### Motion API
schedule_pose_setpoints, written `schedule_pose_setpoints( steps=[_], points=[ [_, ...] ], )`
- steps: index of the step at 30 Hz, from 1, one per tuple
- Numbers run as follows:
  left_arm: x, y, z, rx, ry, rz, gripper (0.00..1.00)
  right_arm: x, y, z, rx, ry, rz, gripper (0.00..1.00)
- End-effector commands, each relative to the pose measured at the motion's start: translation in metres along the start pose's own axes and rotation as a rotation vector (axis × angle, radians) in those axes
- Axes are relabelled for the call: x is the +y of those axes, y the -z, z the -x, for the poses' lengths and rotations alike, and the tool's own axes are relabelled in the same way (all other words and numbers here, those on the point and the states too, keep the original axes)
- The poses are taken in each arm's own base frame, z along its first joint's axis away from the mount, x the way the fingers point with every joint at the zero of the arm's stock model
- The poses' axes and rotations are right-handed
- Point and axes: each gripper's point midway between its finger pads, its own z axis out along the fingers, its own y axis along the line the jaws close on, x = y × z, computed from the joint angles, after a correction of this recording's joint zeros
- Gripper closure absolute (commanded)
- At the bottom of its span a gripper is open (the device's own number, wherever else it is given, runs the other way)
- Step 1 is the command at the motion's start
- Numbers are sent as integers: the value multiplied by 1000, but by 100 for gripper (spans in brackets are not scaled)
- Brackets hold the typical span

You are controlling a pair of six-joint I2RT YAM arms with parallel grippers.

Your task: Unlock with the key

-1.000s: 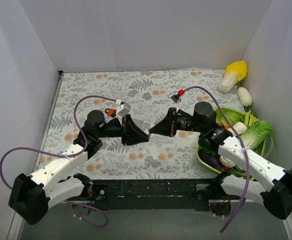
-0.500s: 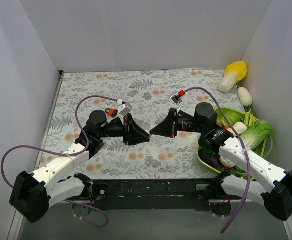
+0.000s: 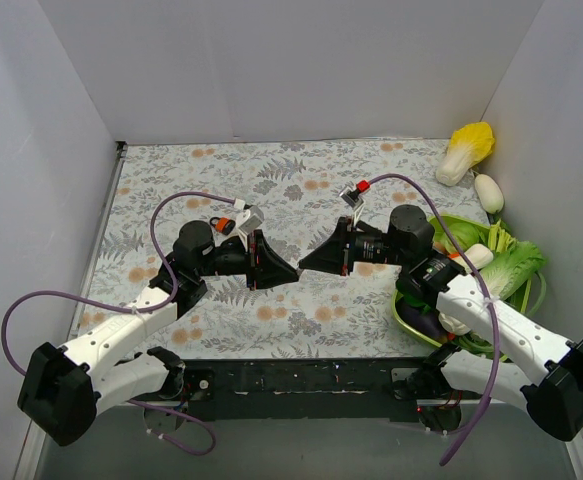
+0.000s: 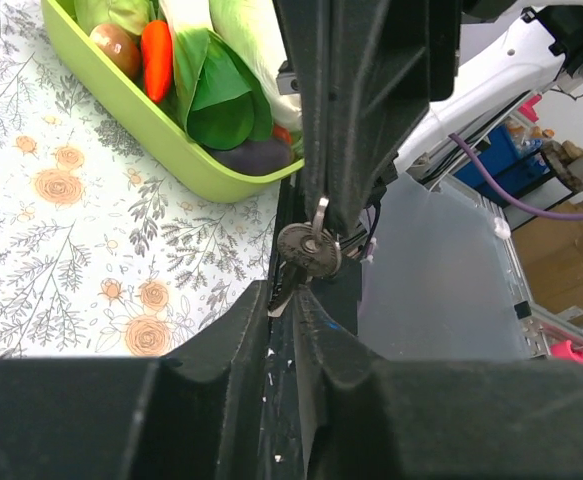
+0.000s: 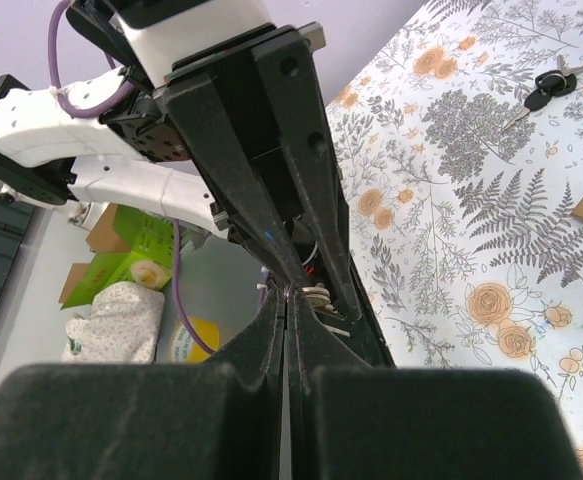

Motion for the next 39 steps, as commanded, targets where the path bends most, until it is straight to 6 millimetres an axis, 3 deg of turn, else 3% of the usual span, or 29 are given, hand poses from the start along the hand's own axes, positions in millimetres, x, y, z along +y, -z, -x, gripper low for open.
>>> schedule_pose_setpoints(
  steps=[1, 5, 13, 20, 23, 26, 27, 30, 34, 39],
  points=[
    [-3, 2, 6, -21, -39, 12, 87, 8, -1, 3, -7, 35, 48, 99],
    [-3, 4, 7, -26, -49, 26, 100, -1, -2, 4, -16, 46, -1, 99],
    [2, 7, 4, -10, -61, 62, 100, -26, 4, 2, 6, 78, -152, 99],
    [-6, 8, -5, 34, -83, 9, 100, -31, 10, -1, 34, 113, -198, 99],
    [-10, 6, -11, 68, -74, -28, 100, -27, 10, -3, 47, 146, -177, 89],
    [-10, 5, -18, 105, -54, -46, 100, -21, 13, -3, 65, 195, -153, 68],
    [-10, 6, -24, 129, -35, -55, 100, -20, 15, -2, 72, 233, -153, 55],
    [-12, 5, -29, 162, -22, -77, 100, -16, 18, -3, 87, 304, -134, 42],
    [-13, 6, -31, 180, -14, -90, 100, -11, 19, -7, 127, 352, -97, 39],
    [-14, 5, -32, 194, -13, -102, 100, -8, 12, -20, 186, 346, -29, 42]
  ],
)
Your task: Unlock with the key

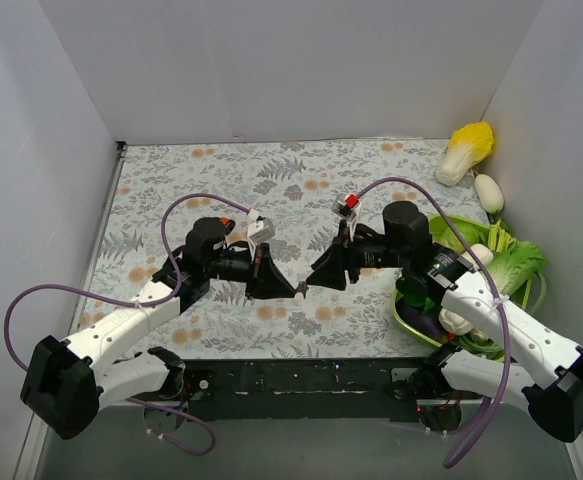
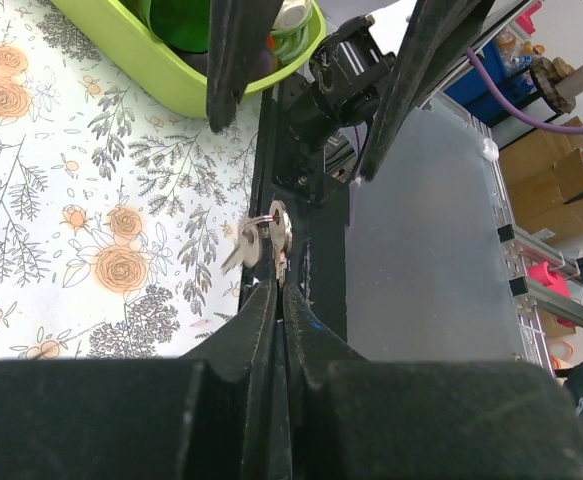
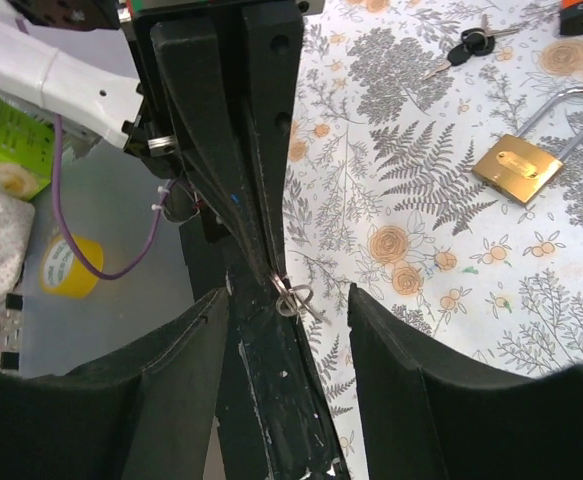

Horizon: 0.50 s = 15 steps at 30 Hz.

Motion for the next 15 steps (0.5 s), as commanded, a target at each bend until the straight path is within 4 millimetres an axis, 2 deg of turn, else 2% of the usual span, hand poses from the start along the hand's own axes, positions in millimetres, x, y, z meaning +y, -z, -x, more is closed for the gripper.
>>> schedule_pose_setpoints(
  steps=[1, 10, 15],
  points=[
    [-11, 0, 10, 6, -53, -44, 100, 21, -5, 4, 25, 81, 107, 44],
    [-9, 0, 5, 25, -28, -35, 100, 26, -22, -10, 74, 88, 149, 59],
    [-9, 1, 6, 21, -37, -28, 100, 21, -27, -15, 88, 76, 140, 69]
  ],
)
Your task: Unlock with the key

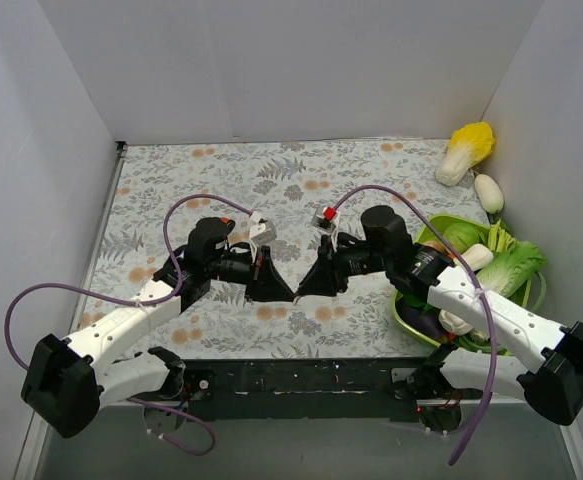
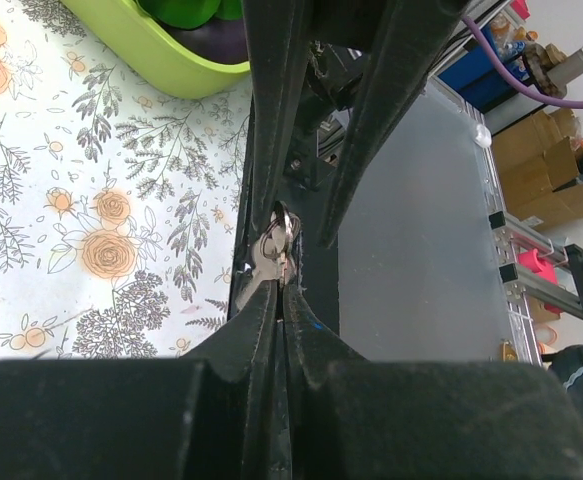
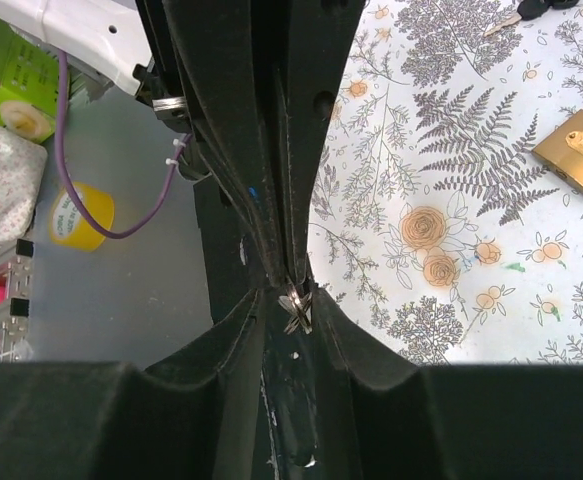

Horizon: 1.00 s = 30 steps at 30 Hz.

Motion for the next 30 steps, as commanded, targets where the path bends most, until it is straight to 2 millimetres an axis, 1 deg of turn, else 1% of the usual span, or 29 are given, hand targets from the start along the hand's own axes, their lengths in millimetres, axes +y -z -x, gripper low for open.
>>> schedule_pose_setpoints(
  steps=[1, 2, 3, 5, 6, 8, 9, 10, 11, 12, 13, 14, 15, 17, 21, 24, 26, 29, 30],
  points=[
    [-8, 1, 14, -16, -59, -14, 100, 7, -3, 14, -26, 51, 30, 71],
    [-7, 1, 14, -18, -59, -9, 100, 6, -3, 13, -23, 49, 29, 75],
    [-7, 1, 13, -16, -56, -9, 100, 6, -4, 13, -24, 49, 30, 84],
    [-7, 1, 14, -18, -59, -5, 100, 7, -4, 12, -29, 48, 34, 92],
    [-7, 1, 15, -21, -63, -2, 100, 6, -4, 13, -31, 48, 35, 99],
    [-5, 2, 19, -34, -66, 24, 100, 8, -3, 15, -49, 48, 35, 99],
    [-4, 3, 23, -46, -71, 40, 93, 7, -3, 16, -63, 51, 27, 99],
    [-3, 3, 25, -58, -74, 53, 68, 7, -3, 18, -80, 46, 23, 99],
    [-2, 6, 33, -95, -88, 85, 50, 7, -1, 20, -112, 31, 15, 99],
    [-2, 7, 37, -119, -96, 102, 36, 6, 0, 26, -154, 30, -1, 99],
    [-1, 9, 39, -142, -99, 120, 26, 8, 1, 29, -186, 22, 2, 99],
    [-1, 14, 49, -193, -114, 160, 17, 13, 5, 32, -226, -20, 10, 99],
    [0, 15, 52, -214, -112, 177, 13, 13, 5, 37, -287, -5, 23, 99],
    [3, 19, 58, -261, -116, 209, 10, 17, 9, 42, -351, -18, 35, 99],
    [-1, 27, 70, -344, -126, 238, 8, 3, 13, 55, -455, -104, -37, 99],
    [-2, 33, 74, -388, -148, 264, 5, 2, 18, 66, -527, -127, -47, 99],
    [-9, 38, 78, -442, -180, 259, 5, 2, 20, 72, -563, -151, -46, 99],
    [-16, 45, 86, -517, -176, 254, 4, 0, 26, 83, -624, -181, -64, 99],
    [-13, 45, 83, -530, -164, 265, 4, -1, 28, 87, -644, -186, -74, 99]
  ],
)
